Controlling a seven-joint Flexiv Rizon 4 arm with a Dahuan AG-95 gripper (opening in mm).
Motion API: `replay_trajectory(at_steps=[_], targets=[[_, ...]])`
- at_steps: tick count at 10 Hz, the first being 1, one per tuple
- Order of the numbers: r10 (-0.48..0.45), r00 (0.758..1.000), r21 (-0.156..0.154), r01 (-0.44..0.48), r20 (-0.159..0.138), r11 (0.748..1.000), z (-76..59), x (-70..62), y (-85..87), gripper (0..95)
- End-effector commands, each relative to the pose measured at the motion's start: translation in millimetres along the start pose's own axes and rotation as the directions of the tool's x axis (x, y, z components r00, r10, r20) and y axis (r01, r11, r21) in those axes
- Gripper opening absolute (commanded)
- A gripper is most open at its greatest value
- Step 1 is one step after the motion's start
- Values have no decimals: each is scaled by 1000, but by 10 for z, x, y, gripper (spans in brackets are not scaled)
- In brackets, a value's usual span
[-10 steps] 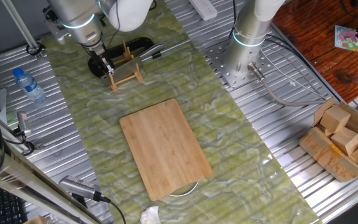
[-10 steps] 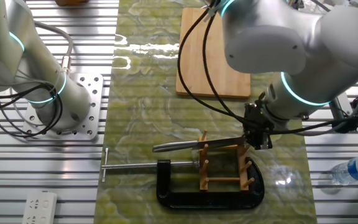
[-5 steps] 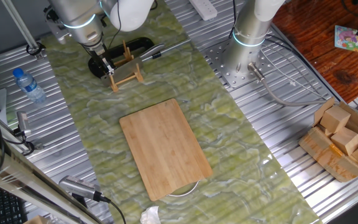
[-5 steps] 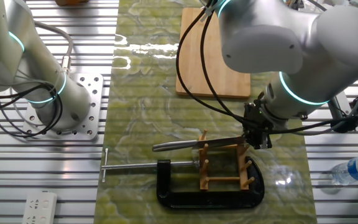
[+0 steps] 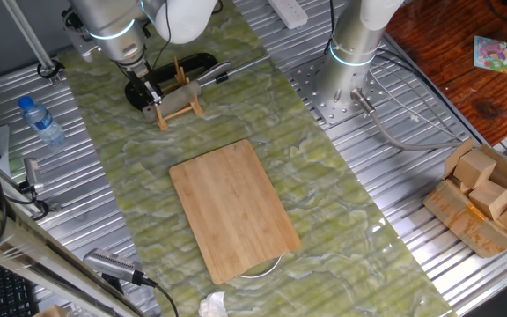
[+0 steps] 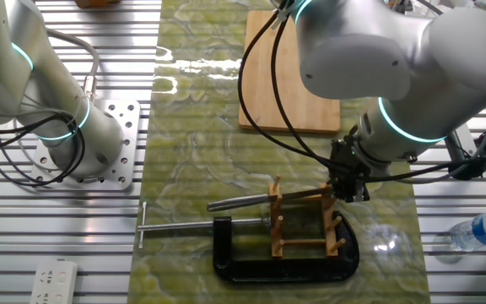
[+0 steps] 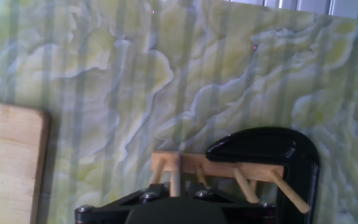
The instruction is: Put the knife on the knife rack
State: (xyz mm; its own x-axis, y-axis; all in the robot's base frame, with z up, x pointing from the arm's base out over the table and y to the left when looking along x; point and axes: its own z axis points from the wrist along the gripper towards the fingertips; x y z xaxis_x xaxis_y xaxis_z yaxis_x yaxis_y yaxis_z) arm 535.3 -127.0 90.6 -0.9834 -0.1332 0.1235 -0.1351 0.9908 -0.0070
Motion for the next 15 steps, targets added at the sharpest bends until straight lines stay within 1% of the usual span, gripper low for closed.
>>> replay_trajectory(at_steps=[1,3,4,9,11,12,15], targets=[[-4,1000,0,4,-4,1000,7,-4,5,380],[-20,1000,-1,20,-7,1000,-20,18,-25,380],[-23,1000,-4,23,-8,1000,-31,28,-36,190],[-30,1000,-8,30,-9,1000,-72,42,-50,190],[-31,999,-12,31,-9,999,-133,56,-51,190],[-30,999,-12,29,-18,999,-213,70,-48,190],[-34,999,-16,34,-18,999,-258,81,-47,190]])
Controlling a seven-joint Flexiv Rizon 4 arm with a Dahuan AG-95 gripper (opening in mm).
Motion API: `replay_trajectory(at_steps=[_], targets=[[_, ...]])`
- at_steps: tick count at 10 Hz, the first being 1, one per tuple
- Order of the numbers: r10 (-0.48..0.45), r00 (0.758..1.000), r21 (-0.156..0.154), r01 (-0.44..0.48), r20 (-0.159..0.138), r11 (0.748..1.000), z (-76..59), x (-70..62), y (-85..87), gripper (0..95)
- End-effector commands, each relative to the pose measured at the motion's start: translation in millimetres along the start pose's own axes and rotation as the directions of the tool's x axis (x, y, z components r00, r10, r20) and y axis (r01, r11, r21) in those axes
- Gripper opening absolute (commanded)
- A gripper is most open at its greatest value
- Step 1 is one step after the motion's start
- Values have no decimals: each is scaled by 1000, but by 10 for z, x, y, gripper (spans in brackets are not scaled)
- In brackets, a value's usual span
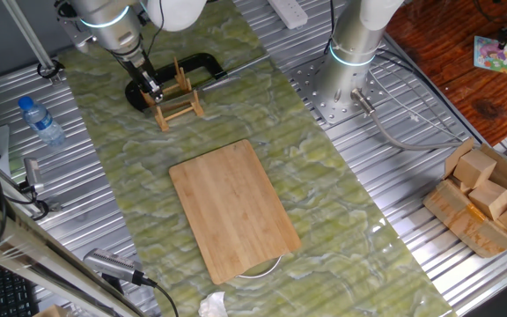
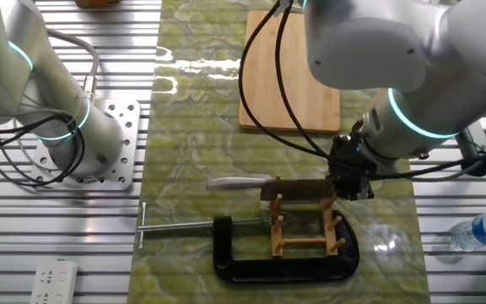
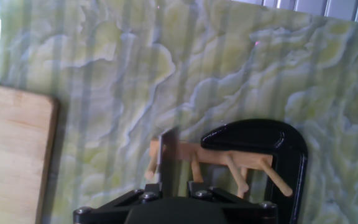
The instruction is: Put the knife on the knife rack
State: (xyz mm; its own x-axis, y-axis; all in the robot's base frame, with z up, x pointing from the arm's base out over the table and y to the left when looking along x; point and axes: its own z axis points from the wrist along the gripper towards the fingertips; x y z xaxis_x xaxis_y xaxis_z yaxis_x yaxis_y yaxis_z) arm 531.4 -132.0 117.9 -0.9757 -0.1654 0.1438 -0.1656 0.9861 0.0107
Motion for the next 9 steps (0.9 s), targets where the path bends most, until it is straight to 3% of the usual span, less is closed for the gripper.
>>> replay_trajectory(at_steps=[1,3,4,5,8,9], targets=[[-1,1000,-3,1,3,1000,-29,11,2,190],[2,1000,-9,-2,3,1000,-103,15,19,190],[9,1000,-16,-9,4,1000,-160,9,50,0],[23,1000,-23,-23,10,999,-256,-13,137,0],[47,998,-19,-47,29,999,-482,-169,610,0],[65,997,-17,-64,46,998,-548,-238,854,0]])
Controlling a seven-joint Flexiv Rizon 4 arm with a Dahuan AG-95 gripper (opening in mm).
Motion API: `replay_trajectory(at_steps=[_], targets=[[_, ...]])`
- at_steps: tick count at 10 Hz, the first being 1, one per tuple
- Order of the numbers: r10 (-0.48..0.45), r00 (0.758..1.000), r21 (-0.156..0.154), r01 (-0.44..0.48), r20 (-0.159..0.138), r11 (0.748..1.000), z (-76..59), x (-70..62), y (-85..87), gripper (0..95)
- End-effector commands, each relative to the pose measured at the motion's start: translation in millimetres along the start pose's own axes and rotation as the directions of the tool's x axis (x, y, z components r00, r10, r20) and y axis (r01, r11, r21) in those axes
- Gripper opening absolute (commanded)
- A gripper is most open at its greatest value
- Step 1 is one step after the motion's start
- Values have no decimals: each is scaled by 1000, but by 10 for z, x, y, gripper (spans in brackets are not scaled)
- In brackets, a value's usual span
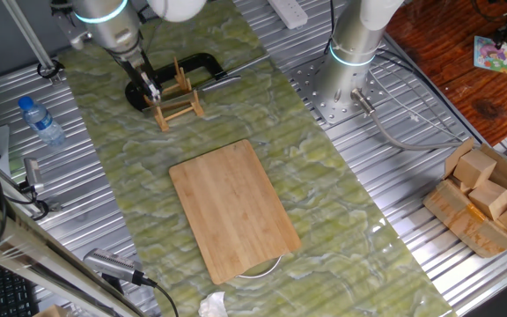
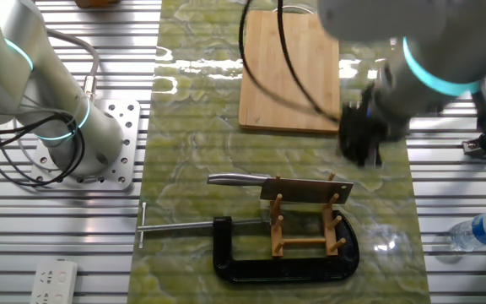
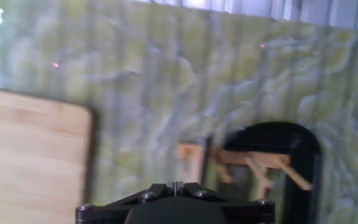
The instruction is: Put the knife on the knife rack
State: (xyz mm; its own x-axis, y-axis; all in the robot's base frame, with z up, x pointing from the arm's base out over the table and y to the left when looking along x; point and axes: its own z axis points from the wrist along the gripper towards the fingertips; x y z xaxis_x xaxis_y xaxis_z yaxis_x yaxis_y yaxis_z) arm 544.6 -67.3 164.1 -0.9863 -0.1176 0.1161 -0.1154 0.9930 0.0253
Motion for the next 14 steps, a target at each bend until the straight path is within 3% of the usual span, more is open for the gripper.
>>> replay_trajectory(at_steps=[1,3,5,8,10,14], targets=[[33,999,3,-33,31,999,-89,-113,444,0],[67,997,4,-67,46,998,-102,-242,966,0],[81,995,2,-81,67,997,-79,-307,1320,0],[109,992,-3,-109,70,994,-20,-267,1758,0],[116,991,-6,-116,71,993,-17,-198,1900,0],[89,994,-14,-88,66,996,-160,-70,1964,0]])
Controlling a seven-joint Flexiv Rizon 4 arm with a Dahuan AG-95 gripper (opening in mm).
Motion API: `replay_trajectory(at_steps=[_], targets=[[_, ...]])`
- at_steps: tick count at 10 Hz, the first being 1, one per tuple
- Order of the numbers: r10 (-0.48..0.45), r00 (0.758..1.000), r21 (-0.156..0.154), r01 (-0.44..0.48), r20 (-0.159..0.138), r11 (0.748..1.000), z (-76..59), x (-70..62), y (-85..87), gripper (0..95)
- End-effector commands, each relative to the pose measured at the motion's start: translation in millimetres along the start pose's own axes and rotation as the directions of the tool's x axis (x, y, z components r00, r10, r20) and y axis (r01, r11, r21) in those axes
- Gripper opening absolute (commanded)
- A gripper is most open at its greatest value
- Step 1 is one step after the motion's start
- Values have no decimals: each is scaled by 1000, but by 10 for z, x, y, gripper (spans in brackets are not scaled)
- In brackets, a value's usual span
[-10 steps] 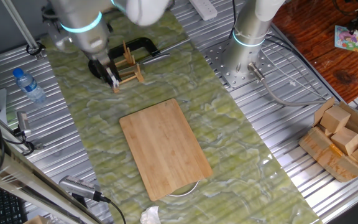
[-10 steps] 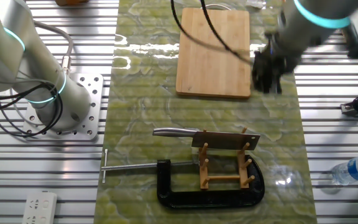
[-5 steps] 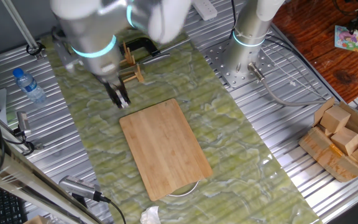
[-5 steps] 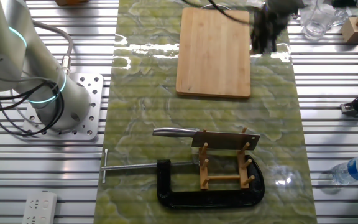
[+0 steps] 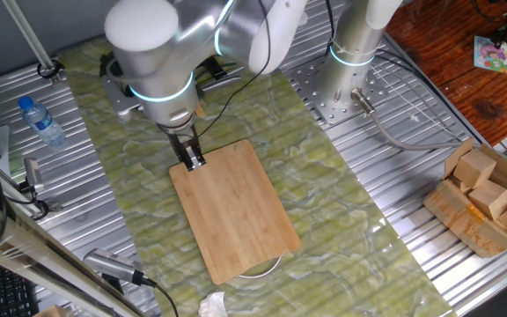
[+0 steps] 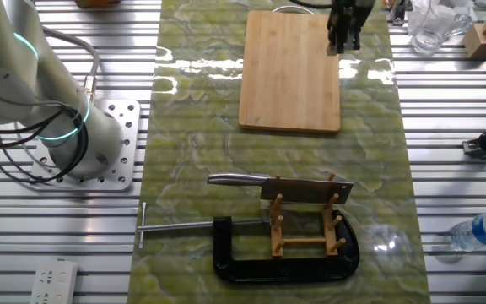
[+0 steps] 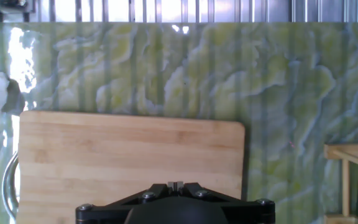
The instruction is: Put the knife on the knife rack
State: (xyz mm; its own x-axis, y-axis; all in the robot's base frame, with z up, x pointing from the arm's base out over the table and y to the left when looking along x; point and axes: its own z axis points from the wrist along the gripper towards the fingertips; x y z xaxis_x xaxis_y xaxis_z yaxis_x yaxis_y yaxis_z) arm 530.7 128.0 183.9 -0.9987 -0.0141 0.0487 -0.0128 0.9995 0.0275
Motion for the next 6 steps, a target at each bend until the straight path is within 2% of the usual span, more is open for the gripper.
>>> replay_trajectory(at_steps=[1,6], targets=[[-24,1000,-4,24,-5,1000,-33,28,9,0],[-26,1000,-31,27,14,999,-63,58,10,0]])
